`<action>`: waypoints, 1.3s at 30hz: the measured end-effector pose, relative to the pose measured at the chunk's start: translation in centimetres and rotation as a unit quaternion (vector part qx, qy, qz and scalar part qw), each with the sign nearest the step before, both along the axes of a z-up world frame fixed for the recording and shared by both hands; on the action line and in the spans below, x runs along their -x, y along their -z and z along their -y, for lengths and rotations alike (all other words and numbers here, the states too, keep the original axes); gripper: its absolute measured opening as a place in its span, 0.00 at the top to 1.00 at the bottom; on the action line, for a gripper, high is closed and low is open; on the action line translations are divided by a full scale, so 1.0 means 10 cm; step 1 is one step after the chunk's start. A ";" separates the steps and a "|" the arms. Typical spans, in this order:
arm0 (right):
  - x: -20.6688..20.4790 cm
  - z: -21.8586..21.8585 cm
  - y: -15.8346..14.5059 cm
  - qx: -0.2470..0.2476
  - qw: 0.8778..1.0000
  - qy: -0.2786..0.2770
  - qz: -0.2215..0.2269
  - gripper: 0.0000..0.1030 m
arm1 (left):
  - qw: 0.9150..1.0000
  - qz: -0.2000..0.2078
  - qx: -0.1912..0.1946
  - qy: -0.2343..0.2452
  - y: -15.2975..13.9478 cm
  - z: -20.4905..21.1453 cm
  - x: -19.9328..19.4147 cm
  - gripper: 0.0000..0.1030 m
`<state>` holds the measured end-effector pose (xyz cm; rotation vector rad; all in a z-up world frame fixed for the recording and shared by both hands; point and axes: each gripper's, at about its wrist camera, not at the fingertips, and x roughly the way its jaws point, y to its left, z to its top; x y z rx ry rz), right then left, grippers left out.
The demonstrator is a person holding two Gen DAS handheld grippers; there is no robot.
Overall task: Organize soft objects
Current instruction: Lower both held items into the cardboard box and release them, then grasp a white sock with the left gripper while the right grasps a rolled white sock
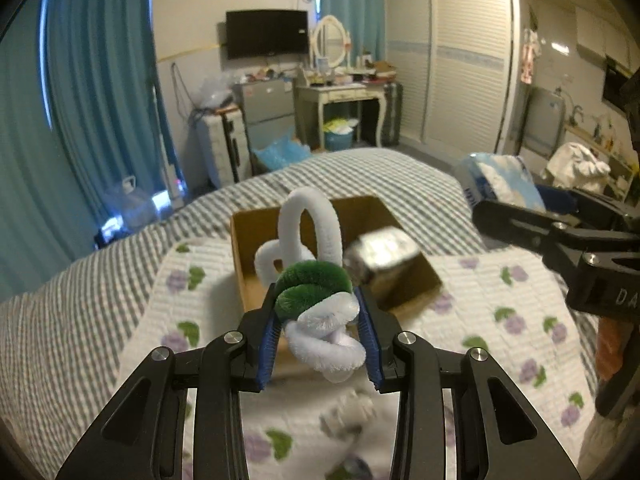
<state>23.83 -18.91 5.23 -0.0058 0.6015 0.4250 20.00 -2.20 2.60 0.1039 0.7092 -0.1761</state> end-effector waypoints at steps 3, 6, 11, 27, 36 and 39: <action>-0.46 -0.13 0.14 -0.010 1.000 0.001 -0.022 0.28 | 1.000 -0.005 -0.015 0.000 0.11 -0.01 -0.34 0.66; -0.89 -0.24 0.30 -0.015 0.999 0.006 -0.041 0.28 | 1.000 -0.017 -0.017 -0.002 0.26 -0.08 -0.63 0.66; -1.40 -0.37 0.61 -0.009 0.997 0.013 -0.071 0.28 | 0.999 -0.039 -0.019 0.003 0.53 -0.12 -0.99 0.66; -1.09 0.12 0.01 -0.023 0.998 0.053 -0.027 0.12 | 0.999 0.029 -0.010 -0.035 -0.04 -0.02 -0.63 0.19; 0.04 0.47 -0.91 0.009 0.999 0.047 0.025 0.00 | 0.994 0.101 -0.013 -0.045 -0.95 0.05 0.35 0.09; 0.38 0.54 -0.95 0.019 0.999 0.038 0.027 0.00 | 0.994 0.099 -0.020 -0.047 -0.98 0.11 0.61 0.09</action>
